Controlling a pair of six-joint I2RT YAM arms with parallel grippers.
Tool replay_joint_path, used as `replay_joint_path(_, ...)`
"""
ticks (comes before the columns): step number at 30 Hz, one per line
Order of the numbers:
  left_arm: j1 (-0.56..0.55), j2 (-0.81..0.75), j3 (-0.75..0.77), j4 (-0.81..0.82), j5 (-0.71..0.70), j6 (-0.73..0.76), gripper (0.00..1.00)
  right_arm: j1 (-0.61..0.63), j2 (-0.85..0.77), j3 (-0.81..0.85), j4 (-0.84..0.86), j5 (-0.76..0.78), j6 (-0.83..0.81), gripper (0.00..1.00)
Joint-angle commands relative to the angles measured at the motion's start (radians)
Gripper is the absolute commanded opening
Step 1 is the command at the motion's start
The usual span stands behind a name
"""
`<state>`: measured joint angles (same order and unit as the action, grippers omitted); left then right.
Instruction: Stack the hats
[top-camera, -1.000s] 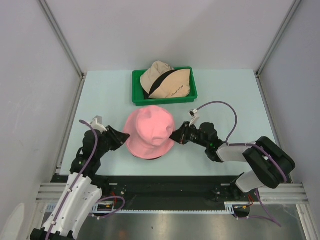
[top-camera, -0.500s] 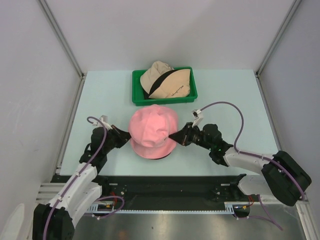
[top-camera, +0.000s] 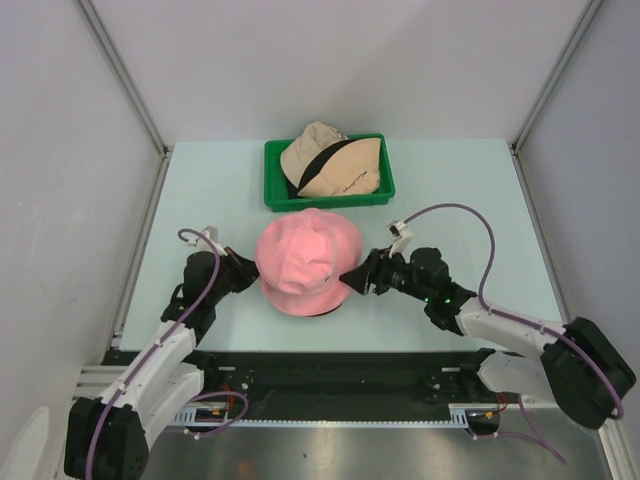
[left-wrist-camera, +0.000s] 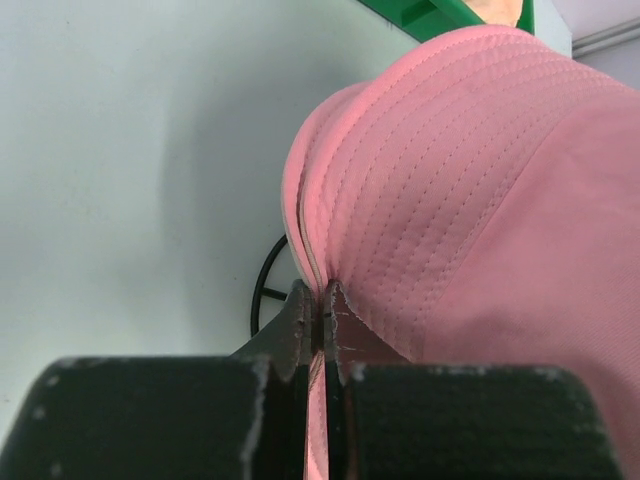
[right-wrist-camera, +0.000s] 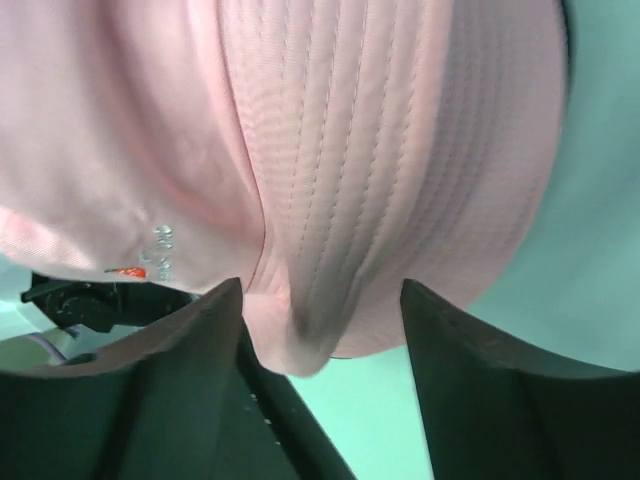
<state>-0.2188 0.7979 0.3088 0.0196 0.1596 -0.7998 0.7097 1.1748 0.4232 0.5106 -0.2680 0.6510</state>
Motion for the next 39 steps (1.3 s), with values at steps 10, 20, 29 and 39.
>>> replay_joint_path(10,0.004,0.011,0.023,-0.064,-0.052,0.131,0.00,-0.279,-0.048,0.212,-0.106,-0.305,-0.129,0.78)
replay_joint_path(20,0.004,0.003,0.030,-0.072,-0.060,0.145,0.01,-0.289,0.210,0.229,0.244,-0.499,-0.033,0.75)
replay_joint_path(29,0.004,0.001,0.029,-0.073,-0.060,0.148,0.00,-0.283,0.276,0.242,0.341,-0.487,0.033,0.54)
replay_joint_path(39,0.006,0.003,0.013,-0.064,-0.066,0.146,0.00,-0.285,0.403,0.278,0.171,-0.314,0.004,0.00)
